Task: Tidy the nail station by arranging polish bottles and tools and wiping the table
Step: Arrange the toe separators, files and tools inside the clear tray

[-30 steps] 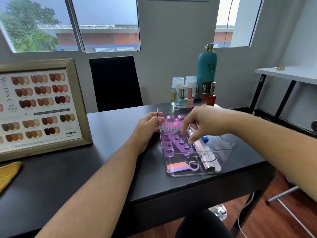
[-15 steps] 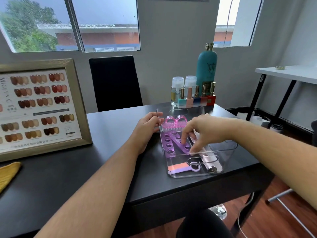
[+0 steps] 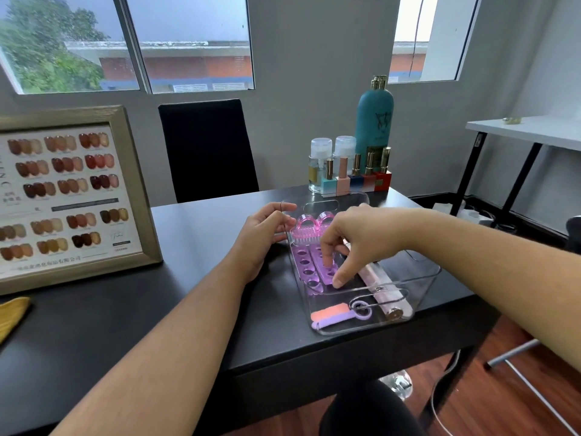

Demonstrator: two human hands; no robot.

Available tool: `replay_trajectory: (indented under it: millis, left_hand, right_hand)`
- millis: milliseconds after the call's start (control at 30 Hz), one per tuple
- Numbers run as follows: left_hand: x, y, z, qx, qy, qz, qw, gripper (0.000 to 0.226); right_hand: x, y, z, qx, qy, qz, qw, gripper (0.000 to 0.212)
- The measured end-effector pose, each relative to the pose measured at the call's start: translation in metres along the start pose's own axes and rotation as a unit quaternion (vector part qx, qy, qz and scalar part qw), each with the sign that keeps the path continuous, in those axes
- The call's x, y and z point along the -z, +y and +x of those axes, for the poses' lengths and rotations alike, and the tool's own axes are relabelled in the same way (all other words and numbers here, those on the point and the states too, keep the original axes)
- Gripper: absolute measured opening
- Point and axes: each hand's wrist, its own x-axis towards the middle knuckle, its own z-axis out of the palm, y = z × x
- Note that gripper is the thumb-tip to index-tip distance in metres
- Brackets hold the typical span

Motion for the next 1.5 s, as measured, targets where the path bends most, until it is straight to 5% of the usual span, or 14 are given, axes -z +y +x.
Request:
replay_trajectory:
  millis: [367, 533, 800, 1033, 1200, 1500]
  left_hand:
    - [-0.001, 0.0, 0.0, -0.004, -0.002, -0.002, 1.0, 0.026]
    - [-0.001, 0.0, -0.001, -0.005, -0.005, -0.005, 1.0, 0.026]
    - [-0.001, 0.0, -0.001, -0.002, -0.006, 0.005, 1.0, 0.026]
    - [-0.001, 0.001, -0.001, 0.0, -0.005, 0.006, 1.0, 0.026]
    - [-0.001, 0.001, -0.001, -0.001, -0.005, 0.007, 1.0, 0.026]
    - [-0.001, 0.003, -0.002, -0.002, -0.005, -0.008, 1.0, 0.026]
  right_hand:
    - [-0.002, -0.003, -0.002, -0.007, 0.006, -0.002, 1.0, 0.037]
    - [0.036, 0.022, -0.025, -0.055, 0.105, -0.047, 0.992, 0.029]
    - [0.018, 0.012, -0.025, -0.104, -0.014, -0.118, 0.987, 0.068]
    - [0.01, 0.009, -0.023, -0.105, -0.003, -0.111, 0.988, 0.062]
    - [0.025, 0.022, -0.019, -0.103, 0.095, -0.166, 0.976, 0.048]
    - [0.023, 0.021, -0.005, -0.14, 0.023, -0.266, 0.954, 0.07]
